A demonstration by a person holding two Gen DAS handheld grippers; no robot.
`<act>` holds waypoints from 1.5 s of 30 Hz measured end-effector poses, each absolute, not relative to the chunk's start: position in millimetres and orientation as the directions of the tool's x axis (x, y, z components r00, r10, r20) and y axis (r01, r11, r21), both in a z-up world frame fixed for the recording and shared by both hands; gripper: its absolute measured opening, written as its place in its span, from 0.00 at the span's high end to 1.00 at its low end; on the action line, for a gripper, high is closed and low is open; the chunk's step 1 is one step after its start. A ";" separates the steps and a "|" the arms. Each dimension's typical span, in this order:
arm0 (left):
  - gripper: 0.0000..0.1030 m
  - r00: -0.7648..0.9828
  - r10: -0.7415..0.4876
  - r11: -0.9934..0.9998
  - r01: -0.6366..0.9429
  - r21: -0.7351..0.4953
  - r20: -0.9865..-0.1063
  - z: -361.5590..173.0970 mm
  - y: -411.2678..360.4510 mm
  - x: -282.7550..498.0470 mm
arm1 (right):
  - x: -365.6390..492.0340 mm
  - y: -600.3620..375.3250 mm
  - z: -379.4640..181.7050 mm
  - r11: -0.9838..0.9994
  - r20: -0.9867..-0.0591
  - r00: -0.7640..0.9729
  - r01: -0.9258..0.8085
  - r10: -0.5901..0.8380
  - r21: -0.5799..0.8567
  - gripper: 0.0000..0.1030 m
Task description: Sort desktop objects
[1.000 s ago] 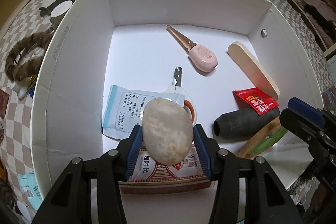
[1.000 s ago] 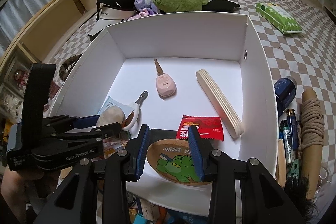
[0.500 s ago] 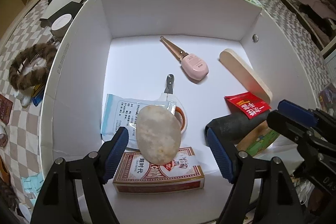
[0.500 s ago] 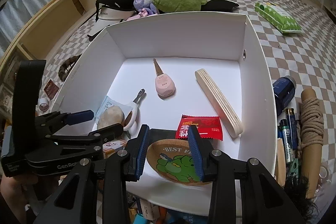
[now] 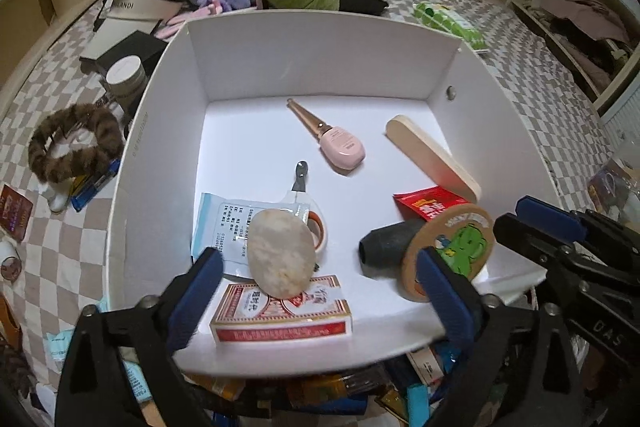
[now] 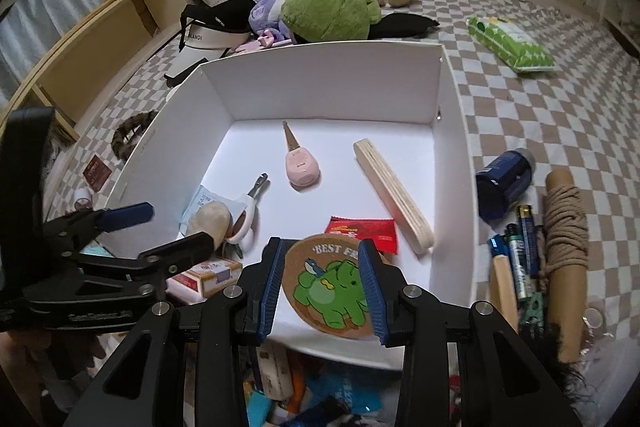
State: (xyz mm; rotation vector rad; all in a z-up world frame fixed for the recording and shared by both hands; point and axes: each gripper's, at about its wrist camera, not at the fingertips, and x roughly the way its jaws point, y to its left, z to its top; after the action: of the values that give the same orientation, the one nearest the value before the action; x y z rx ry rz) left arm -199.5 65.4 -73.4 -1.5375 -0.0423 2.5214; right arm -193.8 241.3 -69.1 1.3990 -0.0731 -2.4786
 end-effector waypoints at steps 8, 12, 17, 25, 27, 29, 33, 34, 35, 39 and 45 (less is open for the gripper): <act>0.00 -0.497 0.161 -0.983 -0.155 -0.095 -0.853 -57.2 61.4 -183.6 | -173.0 248.3 -47.4 -0.976 -0.781 -0.593 0.197 -0.197 0.096 0.17; 0.00 -0.514 0.160 -0.984 -0.155 -0.092 -0.842 -49.2 59.0 -175.6 | -165.2 256.1 -38.1 -0.982 -0.748 -0.638 0.157 -0.183 0.106 0.02; 0.00 -0.538 0.174 -0.981 -0.164 -0.100 -0.825 -37.3 59.2 -164.4 | -156.6 262.7 -33.0 -0.985 -0.734 -0.657 0.133 -0.172 0.113 0.00; 0.00 -0.577 0.187 -0.979 -0.174 -0.105 -0.795 -17.2 58.9 -139.5 | -133.2 274.4 -17.7 -0.988 -0.709 -0.689 0.123 -0.152 0.093 0.00; 0.00 -0.591 0.183 -0.980 -0.173 -0.098 -0.786 -12.9 58.8 -132.6 | -127.3 277.5 -14.2 -0.988 -0.702 -0.695 0.119 -0.154 0.099 0.00; 0.00 -0.606 0.174 -0.982 -0.170 -0.088 -0.776 -8.7 58.6 -125.9 | -120.9 280.0 -10.9 -0.988 -0.696 -0.701 0.118 -0.155 0.102 0.00; 0.00 -0.629 0.169 -0.983 -0.164 -0.083 -0.758 1.0 56.6 -111.7 | -105.0 280.9 -5.6 -0.990 -0.685 -0.716 0.123 -0.135 0.066 0.00; 0.00 -0.636 0.169 -0.983 -0.163 -0.083 -0.753 3.7 55.8 -108.1 | -101.5 280.9 -4.4 -0.991 -0.681 -0.721 0.124 -0.129 0.057 0.00; 0.00 -0.643 0.167 -0.984 -0.162 -0.081 -0.747 6.4 55.2 -104.4 | -97.7 280.9 -3.1 -0.991 -0.676 -0.726 0.124 -0.125 0.049 0.00; 0.00 -0.672 0.157 -0.984 -0.165 -0.061 -0.724 16.3 54.8 -88.5 | -81.7 280.5 3.0 -0.991 -0.657 -0.743 0.127 -0.124 0.043 0.00; 0.00 -0.699 0.154 -0.980 -0.198 -0.017 -0.698 24.5 61.4 -62.2 | -61.4 277.2 11.3 -0.989 -0.629 -0.765 0.138 -0.135 0.045 0.00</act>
State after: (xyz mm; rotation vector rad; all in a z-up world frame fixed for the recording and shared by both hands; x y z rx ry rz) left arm -62.2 61.4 24.5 -1.1139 0.0880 2.7303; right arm -61.4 277.2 11.3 1.0053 0.0062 -2.8223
